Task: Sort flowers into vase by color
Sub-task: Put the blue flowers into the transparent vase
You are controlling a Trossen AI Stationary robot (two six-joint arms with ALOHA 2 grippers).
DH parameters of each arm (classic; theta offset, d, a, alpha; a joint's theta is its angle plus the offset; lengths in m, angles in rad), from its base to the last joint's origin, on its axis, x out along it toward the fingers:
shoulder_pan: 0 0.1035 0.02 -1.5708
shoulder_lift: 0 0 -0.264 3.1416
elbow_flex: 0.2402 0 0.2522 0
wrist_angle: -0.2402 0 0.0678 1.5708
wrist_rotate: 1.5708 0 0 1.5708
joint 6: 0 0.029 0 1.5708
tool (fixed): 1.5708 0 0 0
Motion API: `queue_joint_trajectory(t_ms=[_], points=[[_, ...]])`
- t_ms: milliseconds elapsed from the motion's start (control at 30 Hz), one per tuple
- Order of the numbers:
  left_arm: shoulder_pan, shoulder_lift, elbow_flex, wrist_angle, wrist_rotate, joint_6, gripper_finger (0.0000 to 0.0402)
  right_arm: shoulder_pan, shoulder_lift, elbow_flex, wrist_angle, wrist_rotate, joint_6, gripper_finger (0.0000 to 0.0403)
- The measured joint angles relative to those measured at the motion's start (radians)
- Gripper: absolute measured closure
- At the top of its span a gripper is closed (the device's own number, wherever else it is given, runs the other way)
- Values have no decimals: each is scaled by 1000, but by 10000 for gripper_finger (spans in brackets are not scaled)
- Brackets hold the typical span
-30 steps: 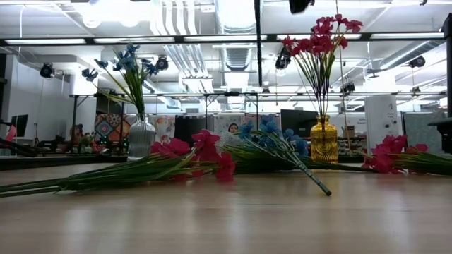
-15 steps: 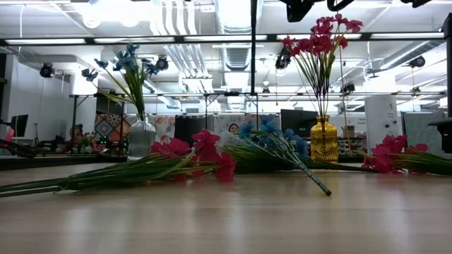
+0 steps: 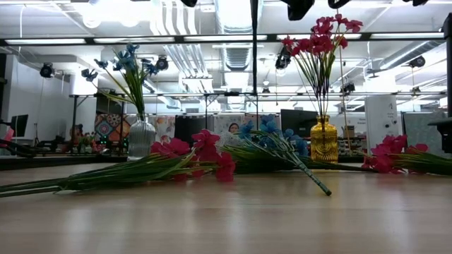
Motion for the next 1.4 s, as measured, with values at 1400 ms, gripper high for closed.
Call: queue_joint_trajectory(t_ms=[1400], points=[[283,-754,-484,-65,-447,162,402,4,-192,0,-340,29,137,135]])
